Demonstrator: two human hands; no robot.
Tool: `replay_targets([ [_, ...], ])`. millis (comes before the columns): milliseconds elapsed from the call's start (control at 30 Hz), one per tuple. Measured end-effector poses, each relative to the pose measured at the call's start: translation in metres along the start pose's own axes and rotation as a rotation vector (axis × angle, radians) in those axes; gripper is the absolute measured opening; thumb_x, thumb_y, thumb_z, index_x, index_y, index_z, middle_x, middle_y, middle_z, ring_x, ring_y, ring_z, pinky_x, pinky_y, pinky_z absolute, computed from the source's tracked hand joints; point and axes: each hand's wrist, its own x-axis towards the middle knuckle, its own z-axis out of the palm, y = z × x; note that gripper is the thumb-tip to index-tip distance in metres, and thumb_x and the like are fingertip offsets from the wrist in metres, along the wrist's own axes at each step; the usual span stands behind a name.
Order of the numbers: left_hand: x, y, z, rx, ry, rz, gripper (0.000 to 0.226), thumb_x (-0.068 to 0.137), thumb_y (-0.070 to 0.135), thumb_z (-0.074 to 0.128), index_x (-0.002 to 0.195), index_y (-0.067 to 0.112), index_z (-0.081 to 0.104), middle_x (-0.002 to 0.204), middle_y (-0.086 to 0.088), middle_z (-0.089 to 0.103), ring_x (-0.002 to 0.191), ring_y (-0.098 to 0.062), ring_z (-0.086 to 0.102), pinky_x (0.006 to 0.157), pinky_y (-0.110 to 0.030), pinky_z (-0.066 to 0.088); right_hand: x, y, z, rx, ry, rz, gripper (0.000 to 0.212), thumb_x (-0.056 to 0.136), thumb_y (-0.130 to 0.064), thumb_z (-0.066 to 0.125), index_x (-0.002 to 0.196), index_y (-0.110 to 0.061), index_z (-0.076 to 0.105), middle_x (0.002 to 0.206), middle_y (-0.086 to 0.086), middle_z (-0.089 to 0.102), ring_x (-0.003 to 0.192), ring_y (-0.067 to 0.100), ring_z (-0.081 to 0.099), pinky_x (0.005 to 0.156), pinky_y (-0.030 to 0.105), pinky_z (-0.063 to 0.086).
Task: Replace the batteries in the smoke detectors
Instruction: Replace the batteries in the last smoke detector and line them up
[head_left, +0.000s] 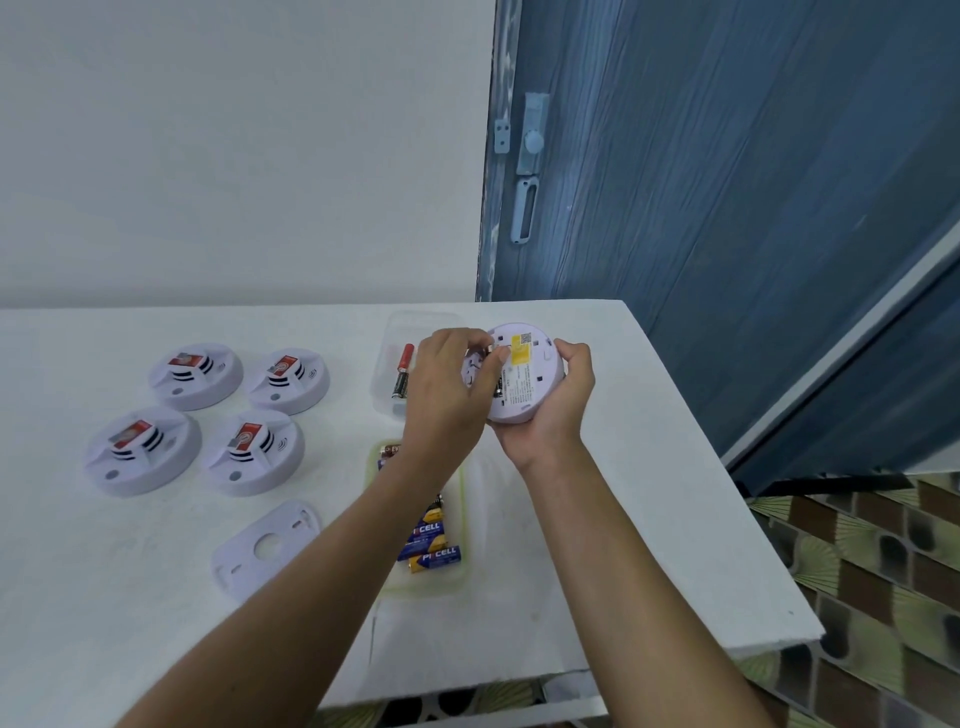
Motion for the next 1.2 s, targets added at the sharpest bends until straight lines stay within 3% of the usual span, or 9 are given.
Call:
replay_targets([
  [100,-0.002,-0.003,0.002,0.002,0.0,0.002,0.013,0.093,0.024,0.062,0.099,0.014,0.067,0.101,0.005,0.062,0.102,-0.013,0.055,0.081,-0.018,0.038,0.001,0.001,0.001,-0.003,-0.02,0.008,0.044,0.092,-0.044,0.038,0.107,-0.013,0.065,0.088,0.008,0.068,0.084,0.021,0.063,0.067,0.027,0.05],
  [233,-0.006,-0.008,0.003,0.038,0.004,0.018,0.016,0.095,0.02,0.06,0.102,0.012,0.071,0.102,0.001,0.063,0.103,-0.014,0.055,0.081,0.001,0.03,0.004,0.002,0.0,-0.001,-0.029,0.017,0.045,0.09,-0.045,0.038,0.106,-0.012,0.065,0.089,0.008,0.067,0.083,0.022,0.063,0.068,0.028,0.049],
  [433,-0.01,-0.015,0.009,0.092,0.008,0.082,0.025,0.093,0.02,0.056,0.108,0.006,0.071,0.102,-0.006,0.065,0.1,-0.016,0.055,0.082,0.002,0.029,0.01,0.0,-0.004,-0.035,-0.023,0.034,0.045,0.09,-0.046,0.038,0.11,-0.013,0.062,0.089,0.008,0.065,0.082,0.021,0.062,0.066,0.026,0.05],
  [567,-0.003,-0.017,0.006,0.072,-0.025,0.047,0.013,0.091,0.019,0.064,0.099,0.009,0.067,0.098,0.002,0.06,0.093,-0.007,0.05,0.076,-0.003,0.033,0.013,0.001,-0.008,-0.104,-0.035,0.018,0.044,0.089,-0.045,0.039,0.11,-0.014,0.061,0.094,0.008,0.064,0.085,0.021,0.061,0.064,0.026,0.047],
  [700,-0.001,-0.015,0.003,-0.006,-0.087,-0.036,0.012,0.093,0.022,0.061,0.103,0.017,0.06,0.1,0.013,0.053,0.093,-0.003,0.049,0.077,-0.017,0.037,0.015,0.0,-0.007,-0.141,-0.035,-0.015,0.041,0.091,-0.042,0.038,0.111,-0.015,0.06,0.096,0.009,0.064,0.084,0.02,0.062,0.062,0.025,0.049],
  [833,0.0,-0.01,-0.002,-0.179,-0.08,-0.115,0.022,0.089,0.021,0.069,0.104,0.023,0.054,0.095,0.019,0.06,0.087,0.009,0.054,0.072,-0.008,0.04,0.016,-0.002,-0.004,-0.093,-0.026,-0.024,0.038,0.089,-0.04,0.038,0.107,-0.014,0.06,0.089,0.007,0.065,0.078,0.02,0.062,0.066,0.028,0.047],
  [1000,0.004,0.001,-0.003,-0.389,0.076,-0.184,0.019,0.084,0.014,0.075,0.097,0.016,0.06,0.089,0.008,0.067,0.078,-0.004,0.065,0.074,-0.022,0.053,0.014,-0.003,0.002,-0.073,-0.049,-0.044,0.037,0.091,-0.04,0.036,0.09,-0.015,0.064,0.082,0.005,0.066,0.075,0.017,0.062,0.064,0.025,0.046],
  [1200,0.005,-0.004,0.0,-0.176,0.036,-0.104,0.016,0.086,0.025,0.072,0.089,0.012,0.063,0.086,0.007,0.066,0.079,-0.003,0.059,0.072,-0.021,0.047,0.008,-0.006,0.005,-0.042,-0.067,-0.026,0.04,0.093,-0.04,0.035,0.089,-0.014,0.065,0.079,0.007,0.068,0.072,0.019,0.066,0.059,0.025,0.052],
])
